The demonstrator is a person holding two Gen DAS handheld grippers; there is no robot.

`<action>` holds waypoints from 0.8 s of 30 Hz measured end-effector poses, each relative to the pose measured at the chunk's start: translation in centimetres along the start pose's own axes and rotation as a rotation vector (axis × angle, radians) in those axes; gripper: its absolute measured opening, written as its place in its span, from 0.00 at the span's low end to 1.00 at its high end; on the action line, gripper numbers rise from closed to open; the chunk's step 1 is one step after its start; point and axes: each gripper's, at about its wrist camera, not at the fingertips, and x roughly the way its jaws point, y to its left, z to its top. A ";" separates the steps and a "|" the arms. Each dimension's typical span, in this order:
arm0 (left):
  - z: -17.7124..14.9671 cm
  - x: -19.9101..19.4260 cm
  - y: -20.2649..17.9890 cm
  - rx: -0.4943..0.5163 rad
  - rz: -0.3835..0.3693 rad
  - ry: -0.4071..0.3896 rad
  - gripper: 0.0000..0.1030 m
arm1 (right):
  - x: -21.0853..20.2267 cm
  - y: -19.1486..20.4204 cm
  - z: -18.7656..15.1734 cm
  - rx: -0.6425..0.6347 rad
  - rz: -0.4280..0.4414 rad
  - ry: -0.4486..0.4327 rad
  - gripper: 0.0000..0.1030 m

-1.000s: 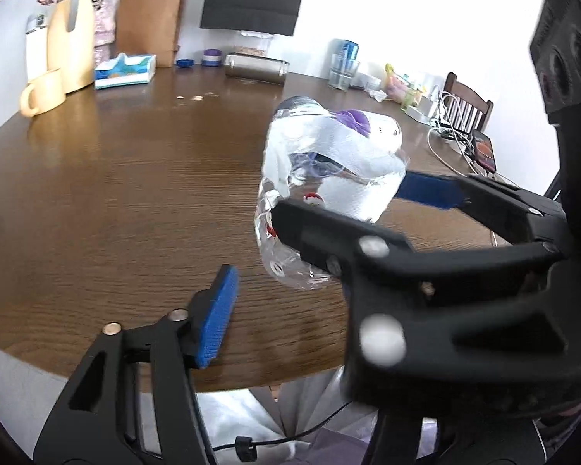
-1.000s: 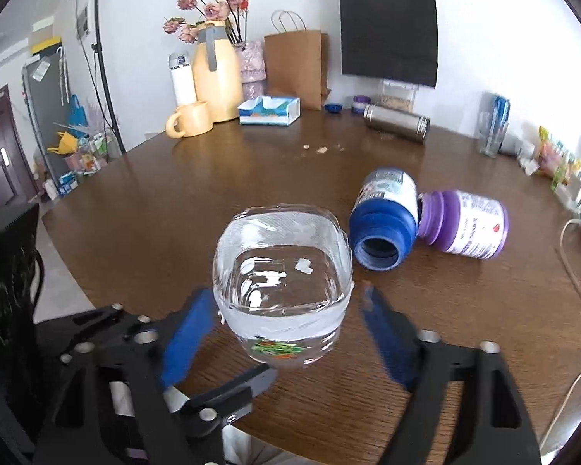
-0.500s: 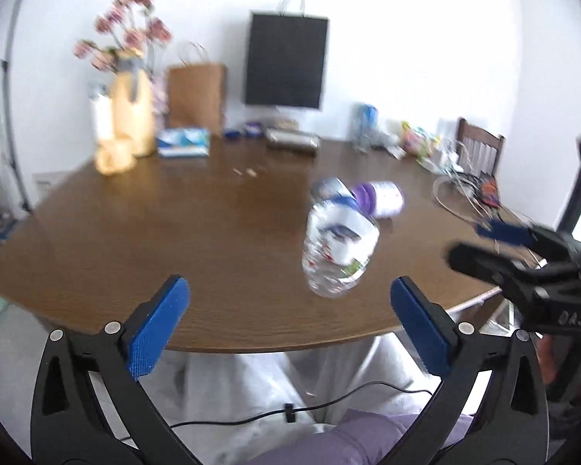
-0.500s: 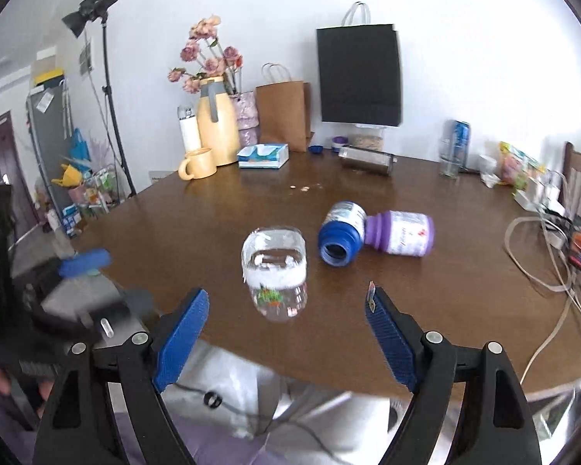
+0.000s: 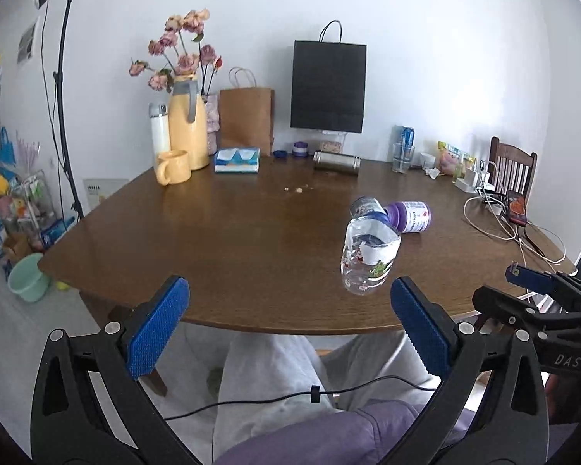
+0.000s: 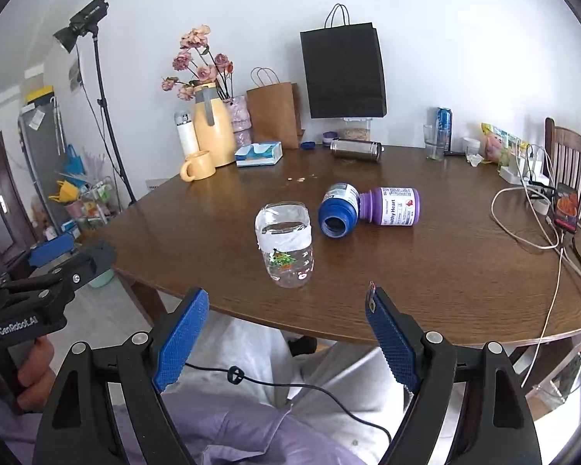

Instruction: Flip cup upright

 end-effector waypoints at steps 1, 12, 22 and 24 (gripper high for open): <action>0.1 0.1 0.1 -0.001 -0.002 0.000 1.00 | -0.1 0.1 0.0 -0.004 -0.003 -0.003 0.85; -0.4 -0.3 -0.1 0.003 0.000 -0.005 1.00 | -0.3 0.0 0.3 -0.015 -0.019 -0.032 0.84; -0.4 -0.4 -0.1 0.003 0.001 -0.003 1.00 | -0.5 0.5 0.9 -0.042 -0.032 -0.060 0.85; -0.4 -0.4 -0.1 0.002 0.002 -0.003 1.00 | -0.5 0.5 1.0 -0.037 -0.029 -0.057 0.85</action>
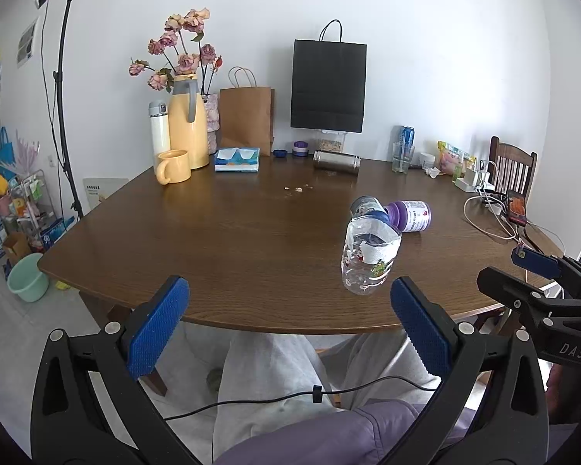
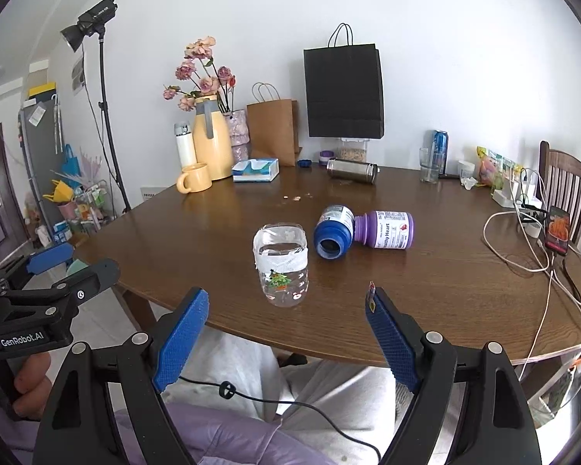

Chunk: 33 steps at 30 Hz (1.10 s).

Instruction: Flip cup upright

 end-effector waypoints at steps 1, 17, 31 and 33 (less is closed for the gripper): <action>0.0 0.0 0.0 0.001 -0.001 0.000 1.00 | 0.0 0.0 0.0 0.001 0.000 0.000 0.85; -0.3 0.1 0.3 0.002 -0.002 0.006 1.00 | 0.3 -0.3 -0.2 0.001 0.003 0.003 0.85; -0.5 0.1 0.7 0.005 -0.003 0.007 1.00 | 0.4 -0.3 -0.2 0.000 0.006 0.005 0.85; -0.4 0.1 0.7 0.004 -0.003 0.007 1.00 | 0.4 -0.3 -0.2 0.002 0.006 0.005 0.85</action>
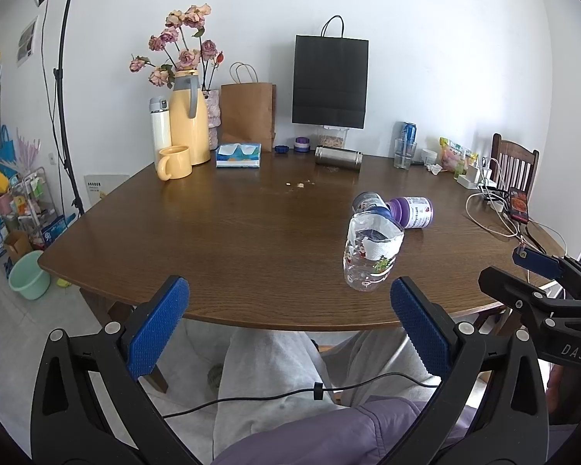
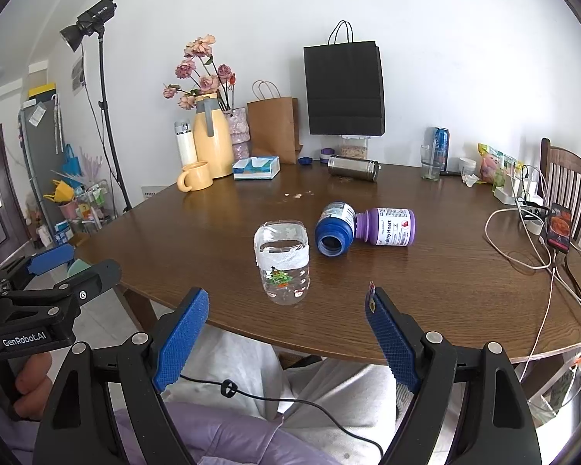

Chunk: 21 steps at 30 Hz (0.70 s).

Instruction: Flip cup upright

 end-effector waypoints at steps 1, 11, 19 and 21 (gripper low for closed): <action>0.0 0.0 0.0 0.000 0.000 -0.001 1.00 | 0.0 0.0 0.0 -0.001 -0.001 0.000 0.85; 0.1 0.0 0.0 0.000 0.000 0.001 1.00 | 0.0 0.0 0.0 -0.001 0.001 0.000 0.84; 0.1 0.0 0.1 0.000 -0.001 0.001 1.00 | 0.0 0.0 0.0 -0.001 0.000 0.000 0.85; 0.1 0.0 0.1 0.001 -0.001 0.001 1.00 | 0.0 0.0 0.0 -0.001 0.000 -0.001 0.85</action>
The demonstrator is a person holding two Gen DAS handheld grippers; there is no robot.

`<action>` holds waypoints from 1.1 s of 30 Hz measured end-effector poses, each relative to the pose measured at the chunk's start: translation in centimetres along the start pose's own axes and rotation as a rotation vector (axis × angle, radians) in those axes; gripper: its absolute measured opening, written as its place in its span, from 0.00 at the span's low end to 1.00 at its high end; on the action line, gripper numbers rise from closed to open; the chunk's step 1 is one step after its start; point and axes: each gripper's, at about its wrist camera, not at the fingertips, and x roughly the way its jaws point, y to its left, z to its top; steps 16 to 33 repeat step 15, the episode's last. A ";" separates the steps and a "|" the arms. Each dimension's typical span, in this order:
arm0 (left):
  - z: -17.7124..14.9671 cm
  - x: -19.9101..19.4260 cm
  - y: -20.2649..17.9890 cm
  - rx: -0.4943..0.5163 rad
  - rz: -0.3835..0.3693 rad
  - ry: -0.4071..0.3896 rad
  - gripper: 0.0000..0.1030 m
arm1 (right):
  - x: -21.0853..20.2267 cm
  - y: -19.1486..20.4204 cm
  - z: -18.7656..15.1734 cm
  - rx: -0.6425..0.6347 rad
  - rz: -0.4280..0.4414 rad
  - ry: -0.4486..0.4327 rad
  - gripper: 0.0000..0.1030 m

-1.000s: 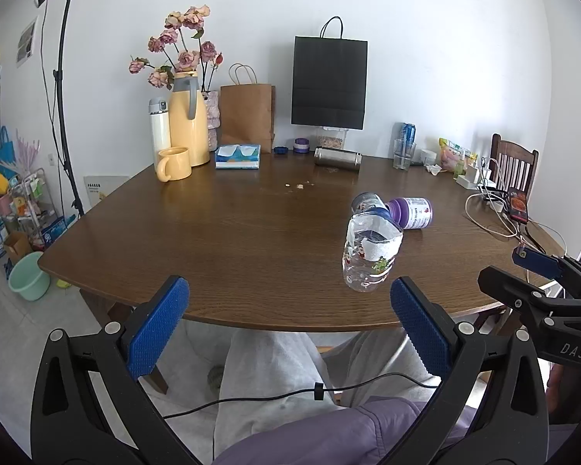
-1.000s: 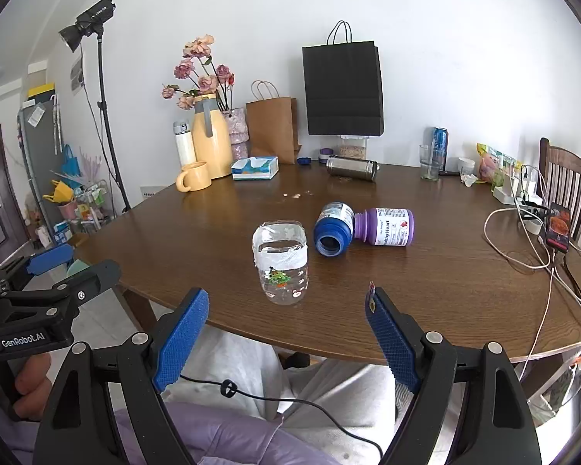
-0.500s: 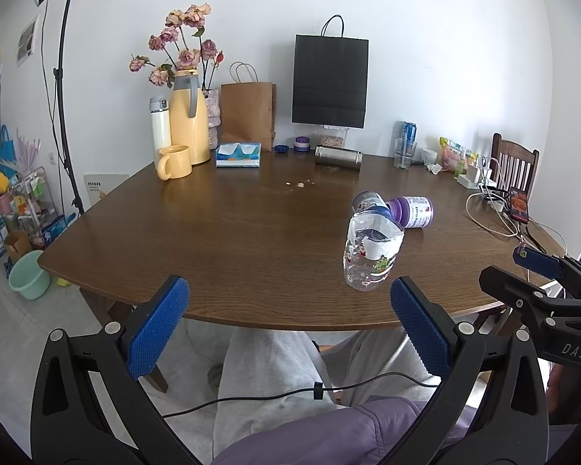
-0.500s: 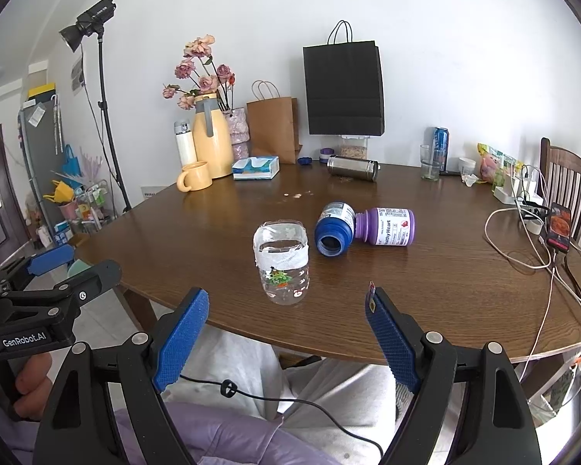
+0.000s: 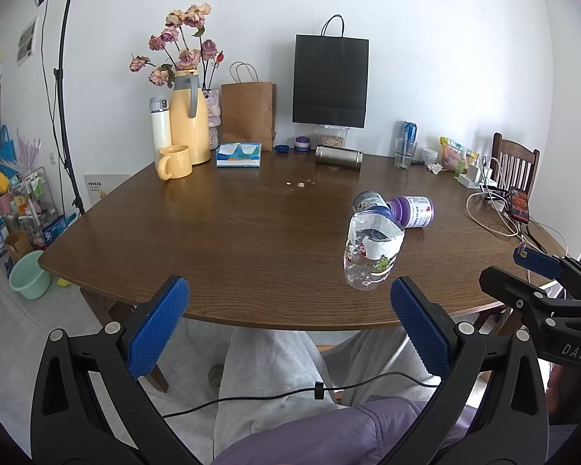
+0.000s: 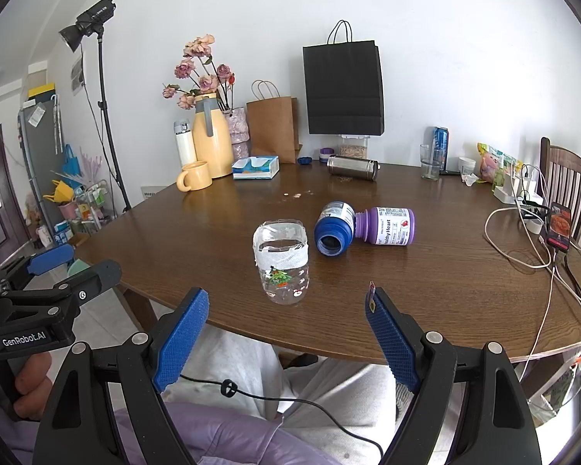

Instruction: Flip cup upright

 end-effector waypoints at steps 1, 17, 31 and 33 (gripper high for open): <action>0.0 0.0 0.0 0.000 0.000 -0.001 1.00 | 0.0 0.0 0.0 -0.001 0.000 0.000 0.85; -0.7 0.8 -0.2 0.001 -0.012 -0.026 1.00 | 1.1 -0.9 0.6 0.016 -0.004 0.000 0.84; -0.7 0.8 -0.2 0.001 -0.012 -0.026 1.00 | 1.1 -0.9 0.6 0.016 -0.004 0.000 0.84; -0.7 0.8 -0.2 0.001 -0.012 -0.026 1.00 | 1.1 -0.9 0.6 0.016 -0.004 0.000 0.84</action>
